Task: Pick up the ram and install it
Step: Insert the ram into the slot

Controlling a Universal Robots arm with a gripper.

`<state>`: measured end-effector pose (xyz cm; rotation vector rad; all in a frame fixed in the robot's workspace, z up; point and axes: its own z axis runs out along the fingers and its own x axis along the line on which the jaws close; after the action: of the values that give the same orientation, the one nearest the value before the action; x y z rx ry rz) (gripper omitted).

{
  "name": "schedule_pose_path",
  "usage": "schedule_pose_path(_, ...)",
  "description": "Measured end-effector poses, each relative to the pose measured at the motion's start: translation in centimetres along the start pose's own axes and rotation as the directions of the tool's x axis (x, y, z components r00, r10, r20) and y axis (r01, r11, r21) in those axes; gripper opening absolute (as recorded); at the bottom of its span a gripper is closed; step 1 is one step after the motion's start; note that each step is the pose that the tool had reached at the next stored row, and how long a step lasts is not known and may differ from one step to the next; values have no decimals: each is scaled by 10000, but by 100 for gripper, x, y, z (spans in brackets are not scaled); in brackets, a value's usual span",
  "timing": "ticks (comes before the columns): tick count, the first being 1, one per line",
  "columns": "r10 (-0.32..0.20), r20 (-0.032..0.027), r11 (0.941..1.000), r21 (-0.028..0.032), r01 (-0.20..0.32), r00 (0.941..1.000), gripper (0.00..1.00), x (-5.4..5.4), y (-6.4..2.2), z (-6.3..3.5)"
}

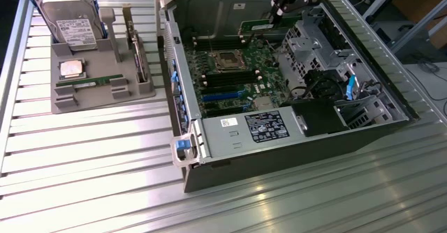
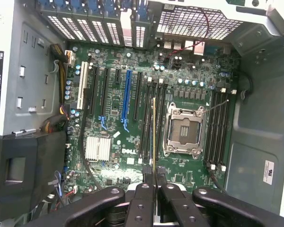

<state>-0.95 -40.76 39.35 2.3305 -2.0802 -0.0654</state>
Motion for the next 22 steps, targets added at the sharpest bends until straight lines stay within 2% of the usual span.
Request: schedule_pose_path(22,0,-1,10000,0,0,10000,12,2,-4,97)
